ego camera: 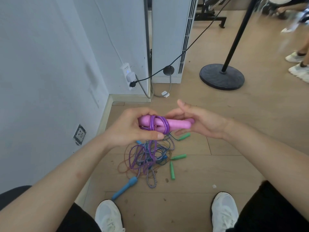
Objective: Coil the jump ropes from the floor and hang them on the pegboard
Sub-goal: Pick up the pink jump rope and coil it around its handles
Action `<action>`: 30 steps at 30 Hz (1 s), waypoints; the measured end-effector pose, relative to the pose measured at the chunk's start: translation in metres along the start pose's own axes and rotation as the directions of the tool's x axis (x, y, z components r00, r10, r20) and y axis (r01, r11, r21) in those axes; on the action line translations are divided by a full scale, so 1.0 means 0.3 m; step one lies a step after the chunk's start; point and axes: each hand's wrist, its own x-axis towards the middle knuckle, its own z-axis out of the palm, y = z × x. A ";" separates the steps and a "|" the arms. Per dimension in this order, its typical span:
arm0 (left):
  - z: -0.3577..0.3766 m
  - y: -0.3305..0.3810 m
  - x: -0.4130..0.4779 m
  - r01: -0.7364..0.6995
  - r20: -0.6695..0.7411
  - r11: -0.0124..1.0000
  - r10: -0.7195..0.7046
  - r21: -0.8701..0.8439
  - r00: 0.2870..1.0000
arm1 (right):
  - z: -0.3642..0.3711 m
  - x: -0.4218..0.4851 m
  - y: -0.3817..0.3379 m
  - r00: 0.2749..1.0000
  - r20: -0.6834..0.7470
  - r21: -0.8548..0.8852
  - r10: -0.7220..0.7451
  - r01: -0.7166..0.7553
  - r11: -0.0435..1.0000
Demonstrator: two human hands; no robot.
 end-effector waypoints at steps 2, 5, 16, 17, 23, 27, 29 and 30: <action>-0.002 0.009 0.002 0.023 -0.010 0.996 -0.024 -0.085 1.000 | 0.007 0.006 -0.005 0.992 -0.126 0.067 -0.025 0.034 0.997; 0.002 0.024 0.008 0.079 -0.063 0.981 -0.092 -0.178 0.994 | 0.021 0.010 -0.011 0.953 -0.287 0.129 -0.099 0.141 0.982; 0.010 0.033 0.034 0.245 -0.160 0.807 -0.383 -0.537 0.910 | 0.164 0.049 0.074 0.984 -0.160 0.096 -0.077 0.093 0.991; 0.011 0.030 0.033 0.256 -0.161 0.806 -0.395 -0.534 0.905 | 0.165 0.051 0.073 0.983 -0.166 0.103 -0.079 0.097 0.990; 0.005 0.012 0.035 0.254 -0.244 0.823 -0.420 -0.508 0.874 | 0.151 0.062 0.112 0.988 -0.137 -0.154 -0.075 0.054 0.987; -0.043 -0.035 0.036 0.257 -0.402 0.890 -0.407 -0.377 0.820 | 0.115 0.079 0.161 0.985 -0.160 -0.392 -0.060 -0.008 0.920; -0.073 -0.059 0.040 0.274 -0.479 0.919 -0.383 -0.283 0.790 | 0.097 0.082 0.176 0.986 -0.163 -0.452 -0.040 -0.039 0.891; -0.085 -0.065 0.041 0.278 -0.495 0.924 -0.377 -0.263 0.783 | 0.088 0.082 0.181 0.988 -0.151 -0.481 -0.023 -0.053 0.875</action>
